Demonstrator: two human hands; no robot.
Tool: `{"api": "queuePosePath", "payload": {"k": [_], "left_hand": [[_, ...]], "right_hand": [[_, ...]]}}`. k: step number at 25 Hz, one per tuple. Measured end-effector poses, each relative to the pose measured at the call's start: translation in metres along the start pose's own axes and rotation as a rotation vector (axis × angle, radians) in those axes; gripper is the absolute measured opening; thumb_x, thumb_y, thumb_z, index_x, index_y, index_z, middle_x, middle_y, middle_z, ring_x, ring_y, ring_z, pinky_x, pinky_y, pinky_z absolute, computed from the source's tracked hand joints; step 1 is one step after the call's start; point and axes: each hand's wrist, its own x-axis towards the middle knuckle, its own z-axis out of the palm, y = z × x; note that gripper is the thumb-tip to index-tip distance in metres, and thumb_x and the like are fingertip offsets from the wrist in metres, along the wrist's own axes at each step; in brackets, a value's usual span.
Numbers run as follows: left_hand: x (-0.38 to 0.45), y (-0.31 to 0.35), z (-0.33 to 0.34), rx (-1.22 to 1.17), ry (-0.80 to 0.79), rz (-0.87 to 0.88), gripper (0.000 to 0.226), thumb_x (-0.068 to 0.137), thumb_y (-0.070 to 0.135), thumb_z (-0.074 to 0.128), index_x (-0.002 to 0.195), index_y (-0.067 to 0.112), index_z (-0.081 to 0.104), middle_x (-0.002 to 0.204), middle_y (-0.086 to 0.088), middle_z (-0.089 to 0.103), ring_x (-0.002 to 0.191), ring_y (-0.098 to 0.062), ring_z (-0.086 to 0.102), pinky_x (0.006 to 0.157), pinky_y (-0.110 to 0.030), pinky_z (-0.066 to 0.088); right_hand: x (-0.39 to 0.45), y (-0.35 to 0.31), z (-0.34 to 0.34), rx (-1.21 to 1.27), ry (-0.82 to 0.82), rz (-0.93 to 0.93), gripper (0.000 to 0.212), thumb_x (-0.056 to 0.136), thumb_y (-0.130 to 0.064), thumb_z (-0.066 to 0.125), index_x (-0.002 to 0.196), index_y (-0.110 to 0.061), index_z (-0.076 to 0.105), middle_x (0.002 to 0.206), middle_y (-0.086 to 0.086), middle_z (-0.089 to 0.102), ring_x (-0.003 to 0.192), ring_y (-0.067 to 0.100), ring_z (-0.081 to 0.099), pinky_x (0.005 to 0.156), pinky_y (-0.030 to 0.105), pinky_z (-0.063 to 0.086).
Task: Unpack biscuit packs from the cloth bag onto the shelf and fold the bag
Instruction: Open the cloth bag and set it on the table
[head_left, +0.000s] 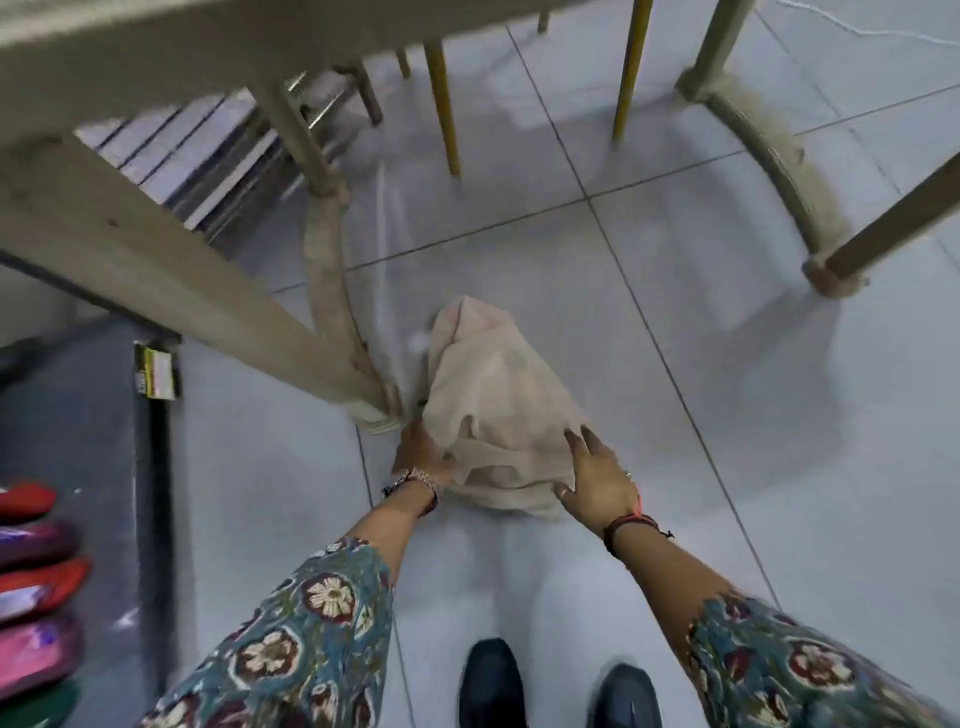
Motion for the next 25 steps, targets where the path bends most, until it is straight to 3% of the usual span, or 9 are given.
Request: {"api": "queuePosePath", "payload": {"k": [4, 7, 9, 11, 14, 17, 19, 21, 25], "left_hand": [[0.027, 0.008, 0.008, -0.008, -0.058, -0.093, 0.065, 0.074, 0.029, 0.063, 0.133, 0.016, 0.041, 0.129, -0.014, 0.055, 0.116, -0.033, 0.054, 0.094, -0.037, 0.047], [0.015, 0.014, 0.009, 0.009, -0.121, -0.047, 0.021, 0.085, 0.026, 0.054, 0.096, 0.014, 0.067, 0.111, -0.011, 0.066, 0.104, -0.029, 0.06, 0.078, -0.023, 0.043], [0.001, 0.015, 0.004, -0.067, -0.085, -0.022, 0.018, 0.087, 0.025, 0.051, 0.077, 0.02, 0.064, 0.108, -0.012, 0.065, 0.1, -0.028, 0.061, 0.08, -0.027, 0.046], [-0.007, 0.016, -0.006, -0.121, -0.058, -0.005, 0.018, 0.089, 0.019, 0.047, 0.08, 0.014, 0.063, 0.102, -0.015, 0.063, 0.093, -0.025, 0.06, 0.078, -0.027, 0.044], [-0.014, 0.021, -0.007, -0.153, -0.074, -0.003, 0.019, 0.087, 0.013, 0.054, 0.092, 0.0, 0.066, 0.098, -0.019, 0.066, 0.092, -0.022, 0.06, 0.073, -0.027, 0.045], [-0.012, 0.032, 0.001, -0.245, -0.059, -0.027, 0.045, 0.079, 0.021, 0.066, 0.117, 0.001, 0.054, 0.118, -0.018, 0.061, 0.111, -0.031, 0.057, 0.091, -0.038, 0.049], [0.0, 0.034, 0.008, -0.238, -0.009, -0.077, 0.064, 0.074, 0.039, 0.068, 0.125, 0.008, 0.046, 0.127, -0.013, 0.056, 0.117, -0.031, 0.053, 0.095, -0.037, 0.047], [0.011, 0.037, 0.012, -0.106, 0.012, -0.093, 0.06, 0.075, 0.054, 0.06, 0.116, 0.012, 0.053, 0.12, -0.012, 0.06, 0.11, -0.032, 0.057, 0.088, -0.035, 0.049], [0.006, 0.035, 0.001, -0.066, 0.077, -0.081, 0.034, 0.087, 0.032, 0.057, 0.087, -0.001, 0.062, 0.097, -0.025, 0.065, 0.091, -0.037, 0.062, 0.073, -0.036, 0.049]], "right_hand": [[0.031, 0.001, 0.022, -0.096, -0.042, -0.041, 0.061, 0.095, -0.014, 0.043, 0.15, -0.022, 0.017, 0.157, 0.003, 0.019, 0.14, 0.027, 0.026, 0.102, 0.043, 0.041], [0.033, 0.008, 0.027, -0.031, 0.02, 0.061, 0.055, 0.088, -0.004, 0.04, 0.143, -0.016, 0.036, 0.137, 0.011, 0.052, 0.115, 0.035, 0.054, 0.087, 0.034, 0.045], [0.031, 0.005, 0.021, -0.046, 0.063, 0.066, 0.042, 0.083, -0.001, 0.042, 0.118, -0.017, 0.057, 0.114, 0.015, 0.066, 0.094, 0.036, 0.061, 0.071, 0.031, 0.043], [0.022, -0.004, 0.005, 0.024, 0.089, 0.068, 0.035, 0.078, 0.004, 0.042, 0.101, -0.014, 0.061, 0.098, 0.016, 0.068, 0.079, 0.035, 0.058, 0.063, 0.03, 0.043], [0.0, 0.0, -0.013, 0.191, 0.118, 0.114, 0.044, 0.071, 0.01, 0.035, 0.098, -0.016, 0.059, 0.089, 0.011, 0.066, 0.075, 0.034, 0.059, 0.06, 0.031, 0.047], [-0.004, 0.014, -0.018, 0.207, 0.094, 0.106, 0.042, 0.072, 0.01, 0.035, 0.095, -0.017, 0.059, 0.081, 0.004, 0.061, 0.066, 0.029, 0.054, 0.051, 0.026, 0.039], [0.001, 0.014, -0.014, 0.171, 0.083, 0.064, 0.037, 0.076, 0.007, 0.039, 0.095, -0.017, 0.06, 0.077, 0.005, 0.058, 0.065, 0.03, 0.051, 0.052, 0.026, 0.037], [0.008, 0.017, -0.007, 0.178, 0.091, 0.035, 0.033, 0.081, 0.003, 0.042, 0.096, -0.019, 0.062, 0.079, 0.009, 0.061, 0.067, 0.032, 0.054, 0.057, 0.031, 0.044], [0.003, 0.018, -0.006, 0.277, 0.14, 0.097, 0.04, 0.084, 0.003, 0.045, 0.109, -0.018, 0.068, 0.1, 0.007, 0.072, 0.089, 0.029, 0.064, 0.071, 0.027, 0.049]]}}
